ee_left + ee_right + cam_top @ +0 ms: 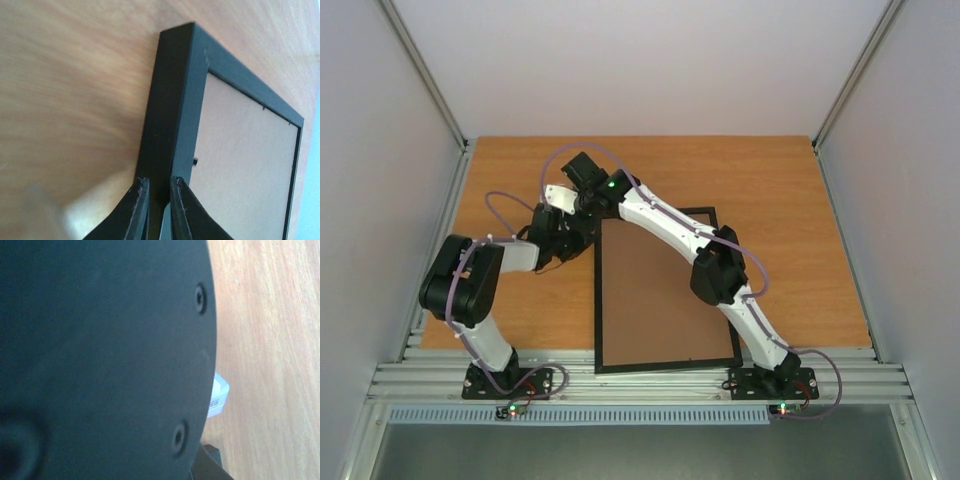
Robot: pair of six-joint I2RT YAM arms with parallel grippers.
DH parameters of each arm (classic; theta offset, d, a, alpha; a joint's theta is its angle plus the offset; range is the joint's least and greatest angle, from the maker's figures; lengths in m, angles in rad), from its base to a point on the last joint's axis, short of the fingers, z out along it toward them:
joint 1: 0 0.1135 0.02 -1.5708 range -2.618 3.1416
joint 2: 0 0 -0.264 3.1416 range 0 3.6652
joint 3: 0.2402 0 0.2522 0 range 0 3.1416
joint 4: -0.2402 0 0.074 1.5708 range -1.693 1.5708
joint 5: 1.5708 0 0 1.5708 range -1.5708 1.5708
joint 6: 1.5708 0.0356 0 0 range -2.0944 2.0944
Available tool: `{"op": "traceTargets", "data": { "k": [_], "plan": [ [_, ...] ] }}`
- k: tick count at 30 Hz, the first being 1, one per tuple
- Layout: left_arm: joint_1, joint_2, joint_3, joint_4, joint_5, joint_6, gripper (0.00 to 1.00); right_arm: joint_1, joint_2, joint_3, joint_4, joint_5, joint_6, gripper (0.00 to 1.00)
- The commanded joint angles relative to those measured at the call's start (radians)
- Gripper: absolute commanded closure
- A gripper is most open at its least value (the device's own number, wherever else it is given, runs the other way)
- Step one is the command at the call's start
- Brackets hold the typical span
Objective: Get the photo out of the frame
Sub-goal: Release the photo frame item from the photo frame, then adjust the screwdriver.
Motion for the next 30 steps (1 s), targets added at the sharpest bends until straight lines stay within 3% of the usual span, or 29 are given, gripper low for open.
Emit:
{"op": "traceTargets", "data": {
  "k": [1, 9, 15, 22, 30],
  "plan": [
    [0.002, -0.064, -0.056, -0.083, -0.006, -0.002, 0.85, 0.022, -0.160, -0.162, 0.197, -0.036, 0.004, 0.99],
    [0.057, -0.212, -0.139, -0.071, -0.036, -0.068, 0.81, -0.009, -0.281, -0.294, 0.223, 0.080, 0.058, 0.99],
    [0.094, -0.424, -0.216, -0.090, -0.071, -0.162, 0.74, -0.017, -0.443, -0.544, 0.370, 0.152, 0.150, 0.99],
    [0.101, -0.681, -0.246, -0.101, -0.049, -0.332, 0.48, -0.011, -0.642, -0.832, 0.574, 0.111, 0.274, 0.99],
    [0.065, -0.709, -0.214, -0.016, 0.047, -0.488, 0.33, 0.061, -0.775, -1.046, 0.749, 0.094, 0.299, 0.99]
  ]
}}
